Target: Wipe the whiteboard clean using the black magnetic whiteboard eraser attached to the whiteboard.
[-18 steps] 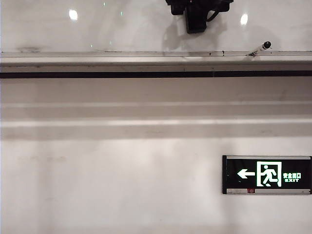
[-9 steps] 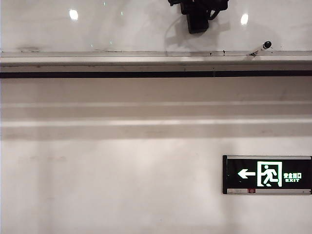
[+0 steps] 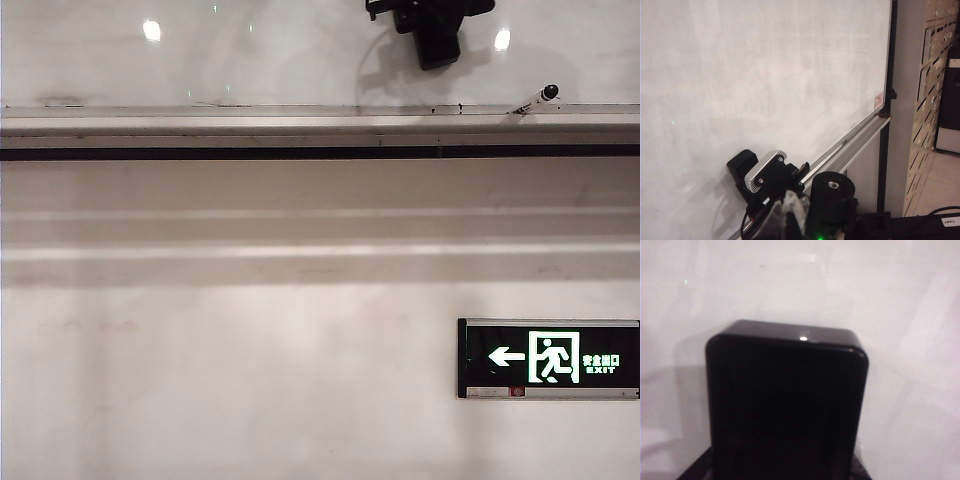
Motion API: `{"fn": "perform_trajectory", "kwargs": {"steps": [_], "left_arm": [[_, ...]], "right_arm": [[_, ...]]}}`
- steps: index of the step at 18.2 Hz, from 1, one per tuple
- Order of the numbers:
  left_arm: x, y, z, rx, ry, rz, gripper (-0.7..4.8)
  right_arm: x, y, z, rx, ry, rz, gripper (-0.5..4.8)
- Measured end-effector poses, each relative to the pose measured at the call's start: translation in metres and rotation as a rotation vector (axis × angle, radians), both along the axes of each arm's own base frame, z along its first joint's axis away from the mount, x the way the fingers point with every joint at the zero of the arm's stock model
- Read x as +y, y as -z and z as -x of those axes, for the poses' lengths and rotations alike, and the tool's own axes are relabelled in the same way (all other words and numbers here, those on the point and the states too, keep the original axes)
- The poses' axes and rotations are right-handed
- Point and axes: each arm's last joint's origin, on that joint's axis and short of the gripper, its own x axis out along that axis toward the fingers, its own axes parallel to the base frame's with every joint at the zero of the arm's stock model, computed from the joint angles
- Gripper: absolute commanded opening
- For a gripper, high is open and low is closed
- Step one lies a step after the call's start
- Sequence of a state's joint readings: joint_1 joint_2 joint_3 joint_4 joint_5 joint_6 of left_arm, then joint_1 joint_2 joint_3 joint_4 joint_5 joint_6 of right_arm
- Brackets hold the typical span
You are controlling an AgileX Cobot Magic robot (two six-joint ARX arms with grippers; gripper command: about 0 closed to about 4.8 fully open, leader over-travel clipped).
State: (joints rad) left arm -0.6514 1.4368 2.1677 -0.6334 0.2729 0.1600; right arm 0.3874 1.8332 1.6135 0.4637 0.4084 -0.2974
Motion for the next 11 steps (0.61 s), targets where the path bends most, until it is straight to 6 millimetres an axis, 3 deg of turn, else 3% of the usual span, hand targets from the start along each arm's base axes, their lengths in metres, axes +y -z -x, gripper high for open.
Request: {"fn": "perform_trajectory", "kwargs": {"steps": [6, 11], "left_arm": [[0.000, 0.000, 0.000, 0.000, 0.001, 0.000, -0.06], [0.000, 0.001, 0.000, 0.011, 0.013, -0.009, -0.06]], "right_arm": [[0.006, 0.000, 0.002, 0.027, -0.145, 0.037, 1.74], [0.025, 0.016, 0.000, 0.089, -0.216, 0.076, 1.74]]}}
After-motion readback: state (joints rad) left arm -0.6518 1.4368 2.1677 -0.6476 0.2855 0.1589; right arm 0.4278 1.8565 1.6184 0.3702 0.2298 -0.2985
